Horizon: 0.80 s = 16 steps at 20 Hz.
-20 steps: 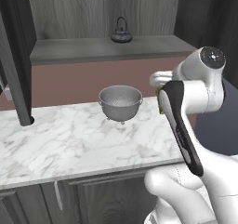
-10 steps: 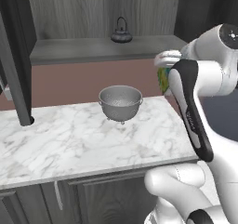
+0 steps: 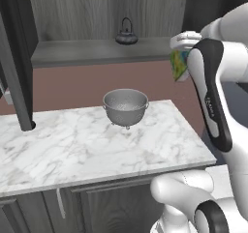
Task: Pick the cereal and bar from the counter and place them in the cabinets closest to them.
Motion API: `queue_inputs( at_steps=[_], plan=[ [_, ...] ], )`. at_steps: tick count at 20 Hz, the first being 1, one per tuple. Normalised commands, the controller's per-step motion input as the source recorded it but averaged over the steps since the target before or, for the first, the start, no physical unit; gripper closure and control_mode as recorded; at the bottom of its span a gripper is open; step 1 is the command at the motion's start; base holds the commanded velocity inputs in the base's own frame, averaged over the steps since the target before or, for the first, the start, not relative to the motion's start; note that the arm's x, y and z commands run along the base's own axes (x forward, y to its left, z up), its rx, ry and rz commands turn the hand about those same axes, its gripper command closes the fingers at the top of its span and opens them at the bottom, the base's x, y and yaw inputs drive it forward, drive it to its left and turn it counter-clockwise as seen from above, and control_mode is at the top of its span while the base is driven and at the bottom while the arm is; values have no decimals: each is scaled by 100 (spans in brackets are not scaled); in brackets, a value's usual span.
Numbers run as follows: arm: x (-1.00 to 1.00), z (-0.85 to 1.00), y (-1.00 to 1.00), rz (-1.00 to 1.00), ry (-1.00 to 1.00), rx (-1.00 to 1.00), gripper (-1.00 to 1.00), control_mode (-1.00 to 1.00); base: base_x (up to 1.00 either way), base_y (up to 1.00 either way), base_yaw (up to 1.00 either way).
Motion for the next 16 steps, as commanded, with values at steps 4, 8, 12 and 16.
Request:
queue_inputs(
  at_steps=[4,8,12,16],
  plan=[
    [-6,39,-6,0,-3,-4,100,-100,0,0,0],
    [-11,4,0,0,-6,-2,100,-100,0,0,0],
    [0,5,-4,2,-3,0,100,-100,0,0,0],
    [3,6,-2,3,5,0,100,-100,0,0,0]
  ],
)
